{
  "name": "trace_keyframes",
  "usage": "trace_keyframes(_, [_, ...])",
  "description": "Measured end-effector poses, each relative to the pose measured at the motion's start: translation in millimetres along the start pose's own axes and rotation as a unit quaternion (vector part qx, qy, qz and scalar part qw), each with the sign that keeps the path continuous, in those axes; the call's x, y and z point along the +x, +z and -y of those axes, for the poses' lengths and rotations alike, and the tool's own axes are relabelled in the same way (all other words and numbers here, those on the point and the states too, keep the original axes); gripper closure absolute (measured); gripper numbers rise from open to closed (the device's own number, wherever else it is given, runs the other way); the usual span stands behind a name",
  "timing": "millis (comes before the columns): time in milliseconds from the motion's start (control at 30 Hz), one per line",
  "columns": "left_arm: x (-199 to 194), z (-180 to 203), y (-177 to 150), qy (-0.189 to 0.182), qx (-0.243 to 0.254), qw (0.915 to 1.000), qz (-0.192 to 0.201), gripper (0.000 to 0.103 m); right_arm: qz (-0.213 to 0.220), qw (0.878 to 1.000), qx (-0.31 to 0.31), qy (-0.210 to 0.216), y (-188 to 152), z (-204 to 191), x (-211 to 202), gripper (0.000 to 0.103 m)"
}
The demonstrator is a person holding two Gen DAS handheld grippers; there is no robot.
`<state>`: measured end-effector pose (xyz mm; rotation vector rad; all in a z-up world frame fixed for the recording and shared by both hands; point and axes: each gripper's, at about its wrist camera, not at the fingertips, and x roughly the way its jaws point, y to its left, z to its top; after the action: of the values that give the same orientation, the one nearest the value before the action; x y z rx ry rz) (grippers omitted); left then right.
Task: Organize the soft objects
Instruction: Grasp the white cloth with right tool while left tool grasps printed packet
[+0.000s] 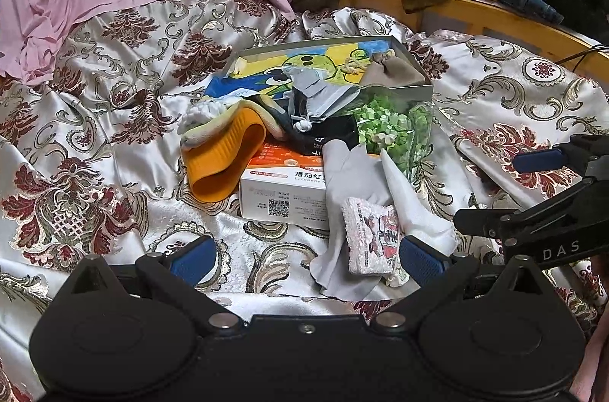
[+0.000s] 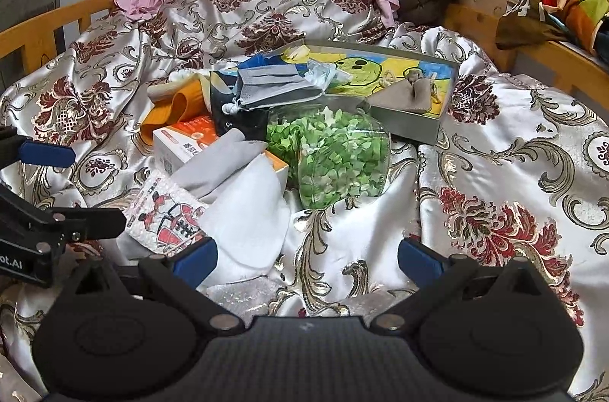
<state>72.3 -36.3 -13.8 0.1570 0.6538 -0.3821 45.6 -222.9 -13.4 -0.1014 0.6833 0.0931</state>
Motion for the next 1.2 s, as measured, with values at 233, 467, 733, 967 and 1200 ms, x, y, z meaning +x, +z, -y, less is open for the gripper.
trace_keyframes(233, [5.2,-2.0,1.4,-0.012,0.003,0.9997,-0.021,0.001,-0.017,1.000,-0.010,0.011,-0.6,-3.9,7.5,0.000])
trace_keyframes(467, [15.8,-6.0,11.8,-0.056,0.024,0.9969,-0.050,0.002,-0.037,0.999,-0.022,0.013,-2.9,-8.2,16.4,0.000])
trace_keyframes(733, [23.3,-9.1,18.7,-0.106,-0.006,0.9931,-0.051,0.016,-0.029,0.999,-0.042,0.020,-3.7,-13.0,24.1,0.000])
trace_keyframes(967, [25.7,-1.7,17.4,-0.138,-0.004,0.9895,-0.044,0.034,-0.026,0.998,-0.056,0.018,-4.3,-16.0,30.9,0.000])
trace_keyframes(1200, [21.1,4.5,16.2,-0.147,0.013,0.9886,-0.029,0.035,-0.025,0.998,-0.057,0.020,-4.6,-14.9,34.7,0.000])
